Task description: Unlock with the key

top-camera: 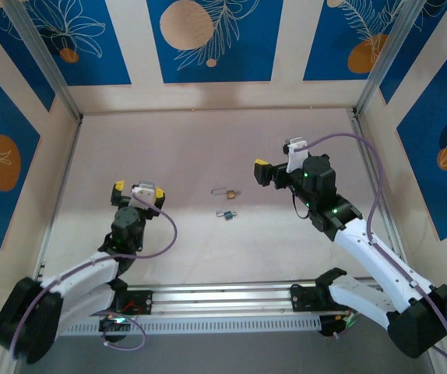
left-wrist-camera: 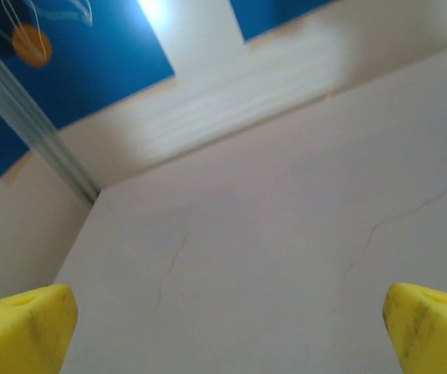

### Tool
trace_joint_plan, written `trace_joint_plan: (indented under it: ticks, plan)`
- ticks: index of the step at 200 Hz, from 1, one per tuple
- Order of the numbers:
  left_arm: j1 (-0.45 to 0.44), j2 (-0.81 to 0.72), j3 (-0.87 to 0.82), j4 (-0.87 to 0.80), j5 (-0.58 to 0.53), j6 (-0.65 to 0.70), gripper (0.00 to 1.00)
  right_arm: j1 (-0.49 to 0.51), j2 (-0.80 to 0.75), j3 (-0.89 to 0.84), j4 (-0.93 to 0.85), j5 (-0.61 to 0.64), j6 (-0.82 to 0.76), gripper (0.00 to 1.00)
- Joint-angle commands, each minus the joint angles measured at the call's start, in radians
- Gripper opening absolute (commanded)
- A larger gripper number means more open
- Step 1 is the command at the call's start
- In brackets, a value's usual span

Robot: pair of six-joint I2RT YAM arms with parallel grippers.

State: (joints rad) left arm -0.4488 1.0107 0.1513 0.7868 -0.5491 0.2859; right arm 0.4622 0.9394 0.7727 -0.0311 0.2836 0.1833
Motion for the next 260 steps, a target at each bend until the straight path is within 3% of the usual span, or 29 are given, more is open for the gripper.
trace_joint_plan:
  ticks: [1,38,63,84,109,118,166,198,229,260]
  plan:
    - [0.041,0.15,-0.011,0.258,0.017,-0.041,1.0,-0.028,-0.025,-0.027,0.047,-0.067,-0.017,0.99]
    - [0.11,0.486,-0.023,0.622,0.012,-0.056,1.0,-0.063,-0.042,-0.045,0.046,-0.096,-0.029,0.99]
    - [0.156,0.576,0.021,0.622,0.076,-0.093,1.0,-0.077,-0.048,-0.045,0.045,-0.103,-0.041,0.99]
    - [0.198,0.555,0.031,0.572,0.121,-0.132,1.0,-0.086,-0.051,-0.043,0.038,-0.112,-0.061,0.99]
    - [0.258,0.602,0.048,0.551,0.272,-0.159,1.0,-0.099,-0.056,-0.054,0.037,-0.115,-0.075,0.99]
    - [0.259,0.627,0.049,0.603,0.261,-0.15,1.0,-0.103,-0.059,-0.064,0.046,-0.117,-0.075,0.99]
    - [0.271,0.575,0.131,0.368,0.272,-0.172,1.0,-0.141,-0.081,-0.1,0.061,-0.103,-0.112,0.99]
    - [0.273,0.574,0.131,0.367,0.261,-0.178,1.0,-0.217,-0.081,-0.162,0.102,-0.158,-0.262,0.99]
    - [0.275,0.57,0.163,0.306,0.202,-0.202,1.0,-0.28,-0.055,-0.32,0.292,-0.224,-0.399,0.99]
    - [0.276,0.571,0.163,0.305,0.203,-0.204,1.0,-0.37,0.026,-0.473,0.601,-0.212,-0.269,0.99]
